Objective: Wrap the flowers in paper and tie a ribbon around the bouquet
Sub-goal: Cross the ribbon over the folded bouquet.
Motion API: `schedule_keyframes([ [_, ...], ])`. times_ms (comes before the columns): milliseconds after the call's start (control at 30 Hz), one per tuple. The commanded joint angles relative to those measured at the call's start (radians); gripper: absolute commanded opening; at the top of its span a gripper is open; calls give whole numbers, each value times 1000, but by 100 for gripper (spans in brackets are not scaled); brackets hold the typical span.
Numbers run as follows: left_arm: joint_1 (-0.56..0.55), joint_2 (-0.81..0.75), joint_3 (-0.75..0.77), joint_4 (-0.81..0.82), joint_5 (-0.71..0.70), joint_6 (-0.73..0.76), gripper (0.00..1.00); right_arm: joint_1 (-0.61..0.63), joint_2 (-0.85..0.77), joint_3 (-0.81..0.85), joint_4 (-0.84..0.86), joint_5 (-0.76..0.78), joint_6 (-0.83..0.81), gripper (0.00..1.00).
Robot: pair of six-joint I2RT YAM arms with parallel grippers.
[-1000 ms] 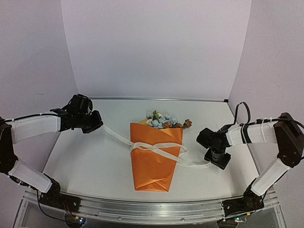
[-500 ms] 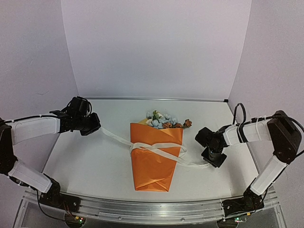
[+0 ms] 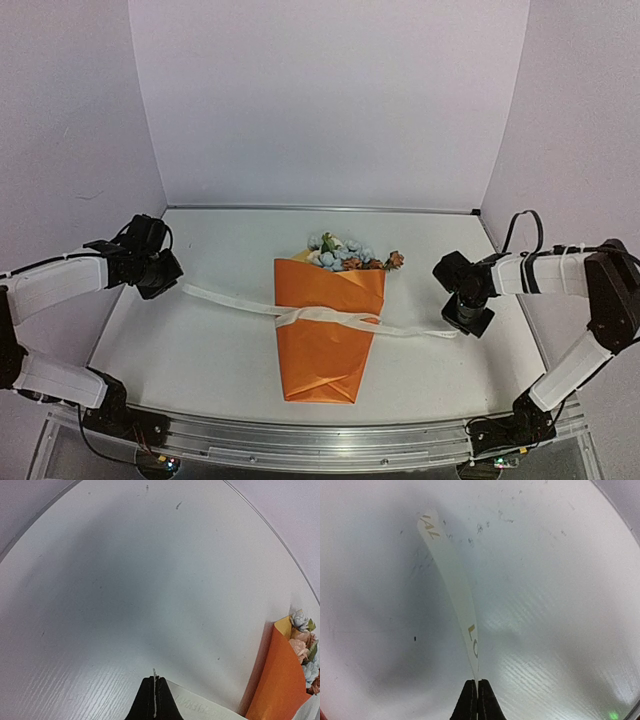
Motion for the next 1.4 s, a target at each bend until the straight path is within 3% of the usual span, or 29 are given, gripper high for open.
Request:
schedule_keyframes([
  [0,36,-41,-21,-61,-62,-10,0,-55,-40,50,-90,108,-131,0],
  [400,204,-8,-110,-19,52,-10,0,-138,47,131,-124,79,-242,0],
  [700,216,123,-164,124,281,-62,0,-138,155,210,-107,-79,-273,0],
  [833,217,137,-187,138,314,-117,1,-139,155,221,-106,-108,-284,0],
  [900,218,135,-193,139,317,-148,8,-138,146,219,-105,-120,-284,7],
  [1067,218,114,-192,129,332,-208,49,-138,101,192,-106,-118,-289,40],
  [1167,218,83,-187,107,335,-225,69,-139,65,177,-107,-122,-300,53],
  [1367,216,-8,-180,83,399,-232,79,-137,-27,150,-106,-184,-299,69],
])
